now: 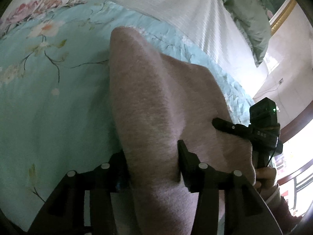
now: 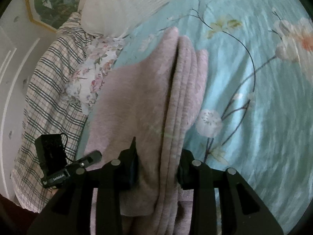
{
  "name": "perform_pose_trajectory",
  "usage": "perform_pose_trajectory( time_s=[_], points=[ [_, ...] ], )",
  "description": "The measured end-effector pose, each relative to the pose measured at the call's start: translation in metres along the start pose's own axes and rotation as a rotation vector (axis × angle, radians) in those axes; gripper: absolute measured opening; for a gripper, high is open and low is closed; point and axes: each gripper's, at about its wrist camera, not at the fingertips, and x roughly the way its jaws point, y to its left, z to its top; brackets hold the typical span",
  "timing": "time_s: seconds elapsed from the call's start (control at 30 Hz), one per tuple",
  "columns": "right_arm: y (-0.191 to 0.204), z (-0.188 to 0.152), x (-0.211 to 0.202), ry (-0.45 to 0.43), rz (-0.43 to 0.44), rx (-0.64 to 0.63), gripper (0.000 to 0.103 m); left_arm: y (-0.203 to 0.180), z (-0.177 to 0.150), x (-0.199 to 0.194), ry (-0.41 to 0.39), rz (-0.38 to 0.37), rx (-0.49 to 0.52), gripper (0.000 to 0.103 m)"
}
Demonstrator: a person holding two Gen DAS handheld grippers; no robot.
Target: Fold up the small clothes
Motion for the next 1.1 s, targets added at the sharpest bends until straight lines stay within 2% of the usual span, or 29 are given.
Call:
perform_pose_trajectory(
  time_s=[0.07,0.1,0.2,0.3,0.37,0.5,0.57,0.63,0.73,0.77,0.8,0.87,0.97,1.03,1.1],
  points=[
    [-0.001,-0.001,-0.001,-0.004,-0.015,0.000,0.044,0.005,0.000,0.000,0.013,0.005,-0.021,0.060],
    [-0.001,-0.002,-0.002,-0.005,-0.024,0.002,0.051,0.008,-0.001,-0.001,0.017,0.006,-0.034,0.063],
    [-0.002,-0.002,-0.006,-0.006,-0.045,0.015,0.060,0.012,0.001,-0.013,0.002,0.010,-0.052,0.063],
    [0.005,-0.001,-0.020,-0.041,-0.121,0.004,0.079,0.009,0.005,-0.034,-0.054,0.060,-0.023,0.060],
    [0.011,0.002,-0.036,-0.094,-0.168,-0.017,0.079,0.006,0.012,-0.046,-0.098,0.078,-0.005,0.059],
    [0.032,0.016,-0.051,-0.181,-0.192,-0.091,0.078,-0.006,0.027,-0.055,-0.148,0.063,0.045,0.048],
    [0.039,0.025,-0.048,-0.192,-0.192,-0.117,0.075,-0.013,0.032,-0.048,-0.138,0.046,0.075,0.046],
    [0.042,0.035,-0.036,-0.170,-0.211,-0.127,0.061,-0.018,0.034,-0.041,-0.120,0.020,0.104,0.045],
    [0.036,0.048,-0.010,-0.093,-0.254,-0.103,0.047,-0.022,0.036,-0.027,-0.084,-0.002,0.123,0.045],
    [0.033,0.051,-0.002,-0.076,-0.260,-0.092,0.040,-0.021,0.037,-0.024,-0.076,-0.008,0.122,0.045],
    [0.032,0.053,0.002,-0.067,-0.251,-0.086,0.021,-0.022,0.038,-0.022,-0.070,-0.009,0.119,0.045],
    [0.035,0.056,-0.003,-0.093,-0.229,-0.088,0.016,-0.025,0.041,-0.019,-0.066,-0.025,0.121,0.045],
    [0.046,0.051,-0.022,-0.170,-0.196,-0.114,0.014,-0.028,0.041,-0.017,-0.064,-0.038,0.136,0.045],
    [0.046,0.046,-0.024,-0.182,-0.231,-0.123,0.014,-0.029,0.039,-0.011,-0.054,-0.028,0.139,0.045],
    [0.032,0.044,-0.017,-0.156,-0.261,-0.086,0.013,-0.028,0.036,0.000,-0.033,-0.018,0.139,0.045]
  ],
)
